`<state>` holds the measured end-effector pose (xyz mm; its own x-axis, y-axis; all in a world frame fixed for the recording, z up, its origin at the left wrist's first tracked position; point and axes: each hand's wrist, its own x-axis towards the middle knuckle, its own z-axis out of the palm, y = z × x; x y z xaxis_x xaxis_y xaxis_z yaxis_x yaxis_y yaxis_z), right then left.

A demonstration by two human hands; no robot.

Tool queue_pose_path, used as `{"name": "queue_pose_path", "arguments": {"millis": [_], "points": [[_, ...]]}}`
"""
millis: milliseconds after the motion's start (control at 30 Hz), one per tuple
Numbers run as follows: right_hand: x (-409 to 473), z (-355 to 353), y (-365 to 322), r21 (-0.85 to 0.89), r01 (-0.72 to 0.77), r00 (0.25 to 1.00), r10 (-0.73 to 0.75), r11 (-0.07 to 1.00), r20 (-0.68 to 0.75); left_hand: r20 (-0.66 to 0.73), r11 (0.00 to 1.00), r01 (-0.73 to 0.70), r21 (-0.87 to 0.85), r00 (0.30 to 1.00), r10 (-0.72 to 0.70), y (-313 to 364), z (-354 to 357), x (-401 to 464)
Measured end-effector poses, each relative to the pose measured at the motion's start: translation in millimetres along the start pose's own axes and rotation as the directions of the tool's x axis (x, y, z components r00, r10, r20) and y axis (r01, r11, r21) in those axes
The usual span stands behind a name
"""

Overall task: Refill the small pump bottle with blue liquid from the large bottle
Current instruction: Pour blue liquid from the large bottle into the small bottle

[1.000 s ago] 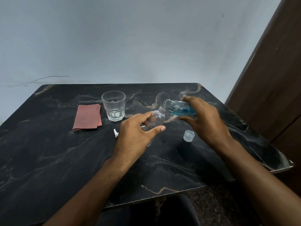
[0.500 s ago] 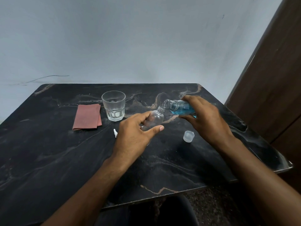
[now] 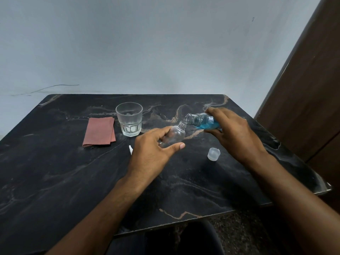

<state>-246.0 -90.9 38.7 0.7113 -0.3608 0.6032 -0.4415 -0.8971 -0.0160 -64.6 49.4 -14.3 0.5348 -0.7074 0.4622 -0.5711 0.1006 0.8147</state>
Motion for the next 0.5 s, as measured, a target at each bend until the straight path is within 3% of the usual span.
{"name": "queue_pose_path", "arguments": {"millis": [500], "points": [[2.7,-3.2,1.6,-0.077,0.071,0.997,-0.071,0.994,0.007,0.009,1.0,0.017,-0.002,1.0,-0.017,-0.7,0.7,-0.2]]}}
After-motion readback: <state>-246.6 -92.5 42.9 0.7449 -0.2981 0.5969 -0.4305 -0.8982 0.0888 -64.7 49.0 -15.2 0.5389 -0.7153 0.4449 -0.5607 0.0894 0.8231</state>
